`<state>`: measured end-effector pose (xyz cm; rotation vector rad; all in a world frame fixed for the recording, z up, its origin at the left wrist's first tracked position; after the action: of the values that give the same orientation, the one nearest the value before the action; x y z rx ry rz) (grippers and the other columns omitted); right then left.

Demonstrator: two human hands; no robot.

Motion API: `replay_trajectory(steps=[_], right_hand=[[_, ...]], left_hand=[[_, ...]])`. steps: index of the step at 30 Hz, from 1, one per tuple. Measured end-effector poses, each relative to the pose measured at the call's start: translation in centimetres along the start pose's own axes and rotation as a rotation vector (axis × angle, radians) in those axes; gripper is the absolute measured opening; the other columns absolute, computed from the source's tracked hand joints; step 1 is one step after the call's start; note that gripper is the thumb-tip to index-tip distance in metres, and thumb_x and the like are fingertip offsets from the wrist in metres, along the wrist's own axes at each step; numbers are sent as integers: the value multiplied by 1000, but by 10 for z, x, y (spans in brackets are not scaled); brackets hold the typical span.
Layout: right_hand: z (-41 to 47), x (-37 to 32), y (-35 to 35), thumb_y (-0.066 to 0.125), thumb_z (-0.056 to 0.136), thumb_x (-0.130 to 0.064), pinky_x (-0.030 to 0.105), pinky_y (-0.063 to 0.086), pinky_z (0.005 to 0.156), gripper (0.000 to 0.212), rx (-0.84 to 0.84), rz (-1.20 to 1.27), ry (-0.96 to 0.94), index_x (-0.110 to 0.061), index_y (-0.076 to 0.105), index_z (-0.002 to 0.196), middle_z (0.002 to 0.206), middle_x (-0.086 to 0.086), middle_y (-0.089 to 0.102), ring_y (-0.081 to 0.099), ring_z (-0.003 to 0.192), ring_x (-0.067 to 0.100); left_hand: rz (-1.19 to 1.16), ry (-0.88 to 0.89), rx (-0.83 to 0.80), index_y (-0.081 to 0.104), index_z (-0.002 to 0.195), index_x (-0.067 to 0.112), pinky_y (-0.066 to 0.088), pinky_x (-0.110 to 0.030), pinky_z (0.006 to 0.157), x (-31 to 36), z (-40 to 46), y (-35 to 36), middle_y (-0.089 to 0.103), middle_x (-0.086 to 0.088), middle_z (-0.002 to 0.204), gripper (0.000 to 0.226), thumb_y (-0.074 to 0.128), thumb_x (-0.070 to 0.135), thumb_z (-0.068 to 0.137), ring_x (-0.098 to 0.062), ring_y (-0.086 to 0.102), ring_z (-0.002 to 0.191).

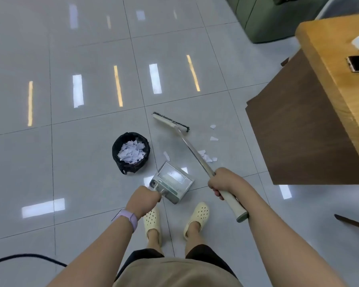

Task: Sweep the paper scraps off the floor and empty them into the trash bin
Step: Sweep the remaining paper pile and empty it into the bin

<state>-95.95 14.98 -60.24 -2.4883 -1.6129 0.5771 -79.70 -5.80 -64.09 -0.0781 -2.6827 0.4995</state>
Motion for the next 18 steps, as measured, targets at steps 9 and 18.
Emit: replay_trajectory(steps=[9, 18], right_hand=[[36, 60, -87, 47, 86, 3, 28, 49, 48, 13, 226, 191, 92, 3, 53, 96, 66, 17, 57, 52, 48, 23], [68, 67, -134, 49, 73, 1, 37, 48, 59, 20, 240, 164, 168, 10, 60, 87, 63, 21, 58, 54, 59, 32]], left_hand=[[-58, 18, -92, 50, 67, 6, 29, -25, 46, 62, 15, 49, 48, -12, 62, 12, 58, 14, 72, -24, 37, 46], [-165, -62, -19, 49, 66, 6, 26, -24, 47, 58, 21, 64, 43, -9, 53, 14, 60, 11, 73, -21, 33, 43]])
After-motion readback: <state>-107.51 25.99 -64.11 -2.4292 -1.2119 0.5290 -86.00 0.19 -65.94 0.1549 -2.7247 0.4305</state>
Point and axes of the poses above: each hand's wrist, its own z-axis towards the middle knuckle, its own y-axis out of the palm, x = y × z, the point moved 1 cm from there along z, towards the middle knuckle
